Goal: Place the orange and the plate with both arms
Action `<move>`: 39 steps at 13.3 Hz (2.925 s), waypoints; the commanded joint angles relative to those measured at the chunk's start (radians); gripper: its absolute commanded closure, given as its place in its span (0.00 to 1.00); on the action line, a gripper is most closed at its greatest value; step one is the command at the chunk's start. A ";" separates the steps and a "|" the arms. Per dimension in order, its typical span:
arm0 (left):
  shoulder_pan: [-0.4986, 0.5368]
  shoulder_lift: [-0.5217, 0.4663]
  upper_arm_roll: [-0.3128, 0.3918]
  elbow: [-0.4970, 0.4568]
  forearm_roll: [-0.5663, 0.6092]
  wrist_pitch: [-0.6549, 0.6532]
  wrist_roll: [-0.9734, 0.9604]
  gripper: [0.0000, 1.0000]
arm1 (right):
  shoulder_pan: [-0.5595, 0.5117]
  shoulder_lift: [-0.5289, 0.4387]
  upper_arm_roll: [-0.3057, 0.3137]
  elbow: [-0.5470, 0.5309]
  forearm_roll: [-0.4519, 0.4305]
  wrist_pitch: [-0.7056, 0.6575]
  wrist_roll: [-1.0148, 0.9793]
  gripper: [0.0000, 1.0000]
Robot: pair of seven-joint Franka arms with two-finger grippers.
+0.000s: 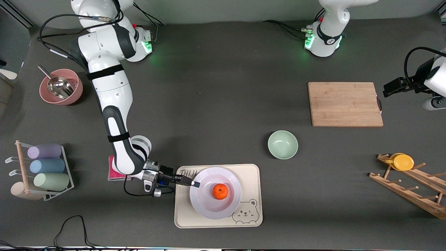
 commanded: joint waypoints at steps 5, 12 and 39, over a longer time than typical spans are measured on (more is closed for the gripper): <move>0.012 -0.008 0.006 0.007 0.003 0.017 0.020 0.00 | 0.016 0.019 0.003 0.035 0.022 0.022 0.004 0.54; 0.022 -0.004 0.006 0.008 0.003 0.017 0.020 0.00 | 0.040 -0.047 0.002 0.035 -0.011 0.071 0.136 0.54; 0.026 0.003 0.014 0.024 0.000 0.013 0.022 0.00 | -0.212 -0.961 -0.046 -0.331 -1.686 -0.438 0.731 0.00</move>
